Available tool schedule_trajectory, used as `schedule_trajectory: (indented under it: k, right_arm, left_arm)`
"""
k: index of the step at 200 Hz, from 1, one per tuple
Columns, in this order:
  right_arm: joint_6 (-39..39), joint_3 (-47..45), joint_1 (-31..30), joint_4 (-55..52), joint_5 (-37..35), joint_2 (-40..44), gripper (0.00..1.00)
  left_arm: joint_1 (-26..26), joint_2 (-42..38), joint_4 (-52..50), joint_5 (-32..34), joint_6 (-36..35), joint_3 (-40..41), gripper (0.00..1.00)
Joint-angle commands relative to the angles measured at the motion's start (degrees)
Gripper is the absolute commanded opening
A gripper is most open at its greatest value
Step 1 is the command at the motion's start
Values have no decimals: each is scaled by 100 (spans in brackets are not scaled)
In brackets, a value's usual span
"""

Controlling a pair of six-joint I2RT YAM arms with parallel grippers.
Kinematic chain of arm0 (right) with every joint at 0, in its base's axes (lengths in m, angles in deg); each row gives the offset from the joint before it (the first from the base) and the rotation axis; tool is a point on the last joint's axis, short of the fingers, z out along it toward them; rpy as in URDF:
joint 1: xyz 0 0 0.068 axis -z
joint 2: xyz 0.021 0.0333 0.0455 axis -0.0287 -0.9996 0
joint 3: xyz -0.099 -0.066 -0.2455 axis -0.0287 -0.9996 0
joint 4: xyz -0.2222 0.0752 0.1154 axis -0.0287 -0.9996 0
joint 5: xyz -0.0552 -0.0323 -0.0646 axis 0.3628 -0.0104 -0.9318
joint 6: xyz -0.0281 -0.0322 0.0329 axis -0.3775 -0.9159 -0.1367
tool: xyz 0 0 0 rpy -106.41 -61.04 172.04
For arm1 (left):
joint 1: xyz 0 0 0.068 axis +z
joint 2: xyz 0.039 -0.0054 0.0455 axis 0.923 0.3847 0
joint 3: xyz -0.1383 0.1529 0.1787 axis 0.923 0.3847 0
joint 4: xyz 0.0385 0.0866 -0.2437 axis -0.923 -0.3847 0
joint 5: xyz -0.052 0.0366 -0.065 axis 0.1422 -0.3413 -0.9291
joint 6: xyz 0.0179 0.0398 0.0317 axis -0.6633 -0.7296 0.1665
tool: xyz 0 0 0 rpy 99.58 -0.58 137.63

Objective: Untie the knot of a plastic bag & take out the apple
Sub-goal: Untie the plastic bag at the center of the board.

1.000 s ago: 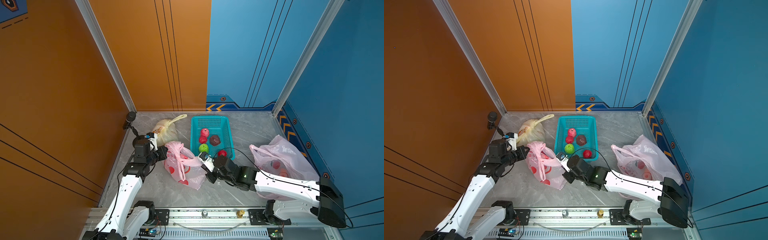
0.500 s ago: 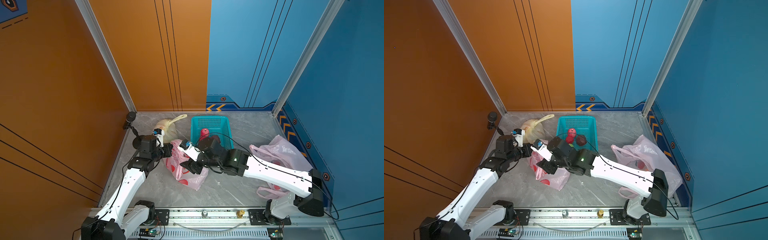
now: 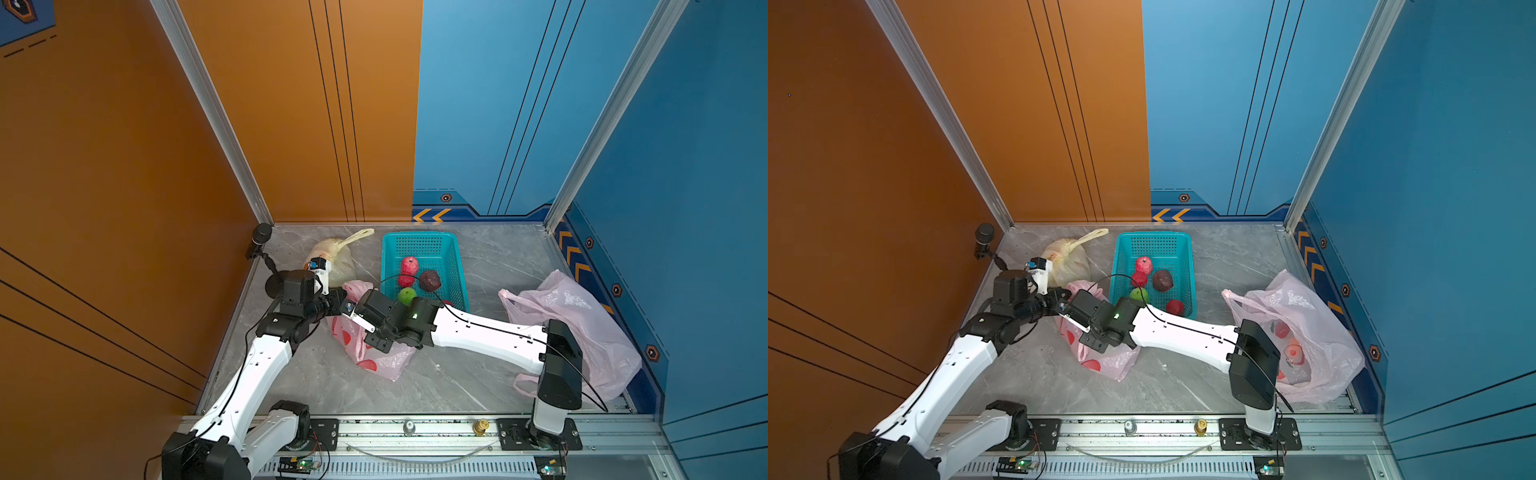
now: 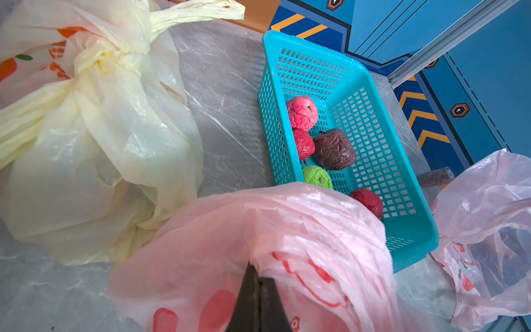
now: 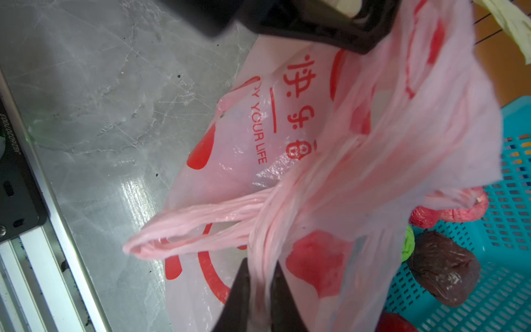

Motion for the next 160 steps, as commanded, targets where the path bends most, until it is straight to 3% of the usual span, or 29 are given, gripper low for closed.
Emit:
schedule_trajectory:
  k: [1, 10, 92, 126, 160]
  right_arm:
    - [46, -173, -36, 72, 94, 546, 7]
    - [64, -312, -41, 188, 210, 737, 0]
    - [322, -3523, 241, 2797, 746, 3218, 0]
    - [-37, -3693, 84, 2700, 1805, 3360, 10]
    - [-63, -2869, 48, 1978, 3473, 2760, 12]
  left_arm:
    - [21, -24, -148, 306, -134, -7, 0]
    - [58, -23, -142, 385, -115, 31, 0]
    - [582, 192, 171, 381, 145, 156, 0]
    - [613, 375, 341, 242, 255, 153, 0]
    - [605, 590, 494, 28, 426, 156, 0]
